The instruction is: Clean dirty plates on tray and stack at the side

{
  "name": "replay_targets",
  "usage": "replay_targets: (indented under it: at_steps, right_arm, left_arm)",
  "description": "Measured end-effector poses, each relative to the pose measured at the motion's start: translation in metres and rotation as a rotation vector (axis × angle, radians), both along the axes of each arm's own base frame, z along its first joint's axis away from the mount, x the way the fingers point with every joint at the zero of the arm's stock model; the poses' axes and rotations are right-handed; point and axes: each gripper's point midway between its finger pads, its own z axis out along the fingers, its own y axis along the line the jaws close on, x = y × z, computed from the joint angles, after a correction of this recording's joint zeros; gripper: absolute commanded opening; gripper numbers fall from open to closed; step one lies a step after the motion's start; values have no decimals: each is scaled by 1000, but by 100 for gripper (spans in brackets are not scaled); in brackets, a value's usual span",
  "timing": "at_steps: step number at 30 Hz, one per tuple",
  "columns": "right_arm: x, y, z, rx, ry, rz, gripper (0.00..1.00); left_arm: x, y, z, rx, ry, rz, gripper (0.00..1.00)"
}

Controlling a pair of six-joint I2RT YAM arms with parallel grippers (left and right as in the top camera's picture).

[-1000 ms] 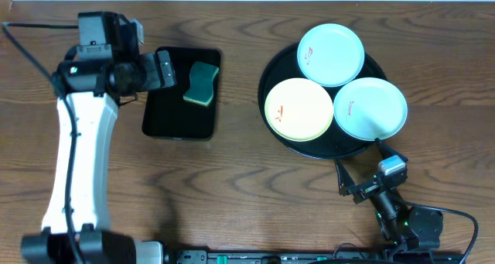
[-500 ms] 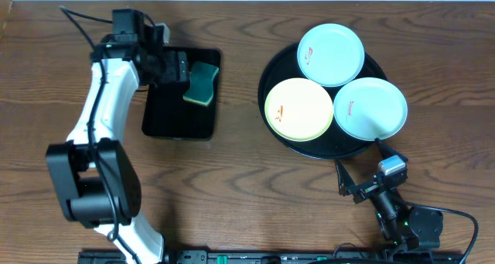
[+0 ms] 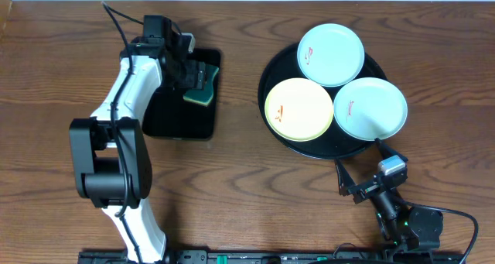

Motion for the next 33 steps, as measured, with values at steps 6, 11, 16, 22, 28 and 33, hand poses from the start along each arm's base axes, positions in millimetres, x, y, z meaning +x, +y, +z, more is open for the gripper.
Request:
replay_targets:
  at_steps: [6,11,16,22,28,33]
  right_arm:
    - [0,0,0,0,0,0,99]
    - [0,0,0,0,0,0,99]
    - [0,0,0,0,0,0,99]
    - [0,0,0,0,0,0,99]
    - [0,0,0,0,0,0,99]
    - [0,0,0,0,0,0,99]
  left_arm:
    - [2,3,-27,25,35,2,86]
    - [6,-4,-38,36,34,-12,86]
    - [14,-23,-34,37,-10,-50,86]
    - [15,-26,-35,86,-22,-54,86]
    - [13,-13,-41,156,-16,-28,86]
    - [12,-11,-47,166,-9,-25,81]
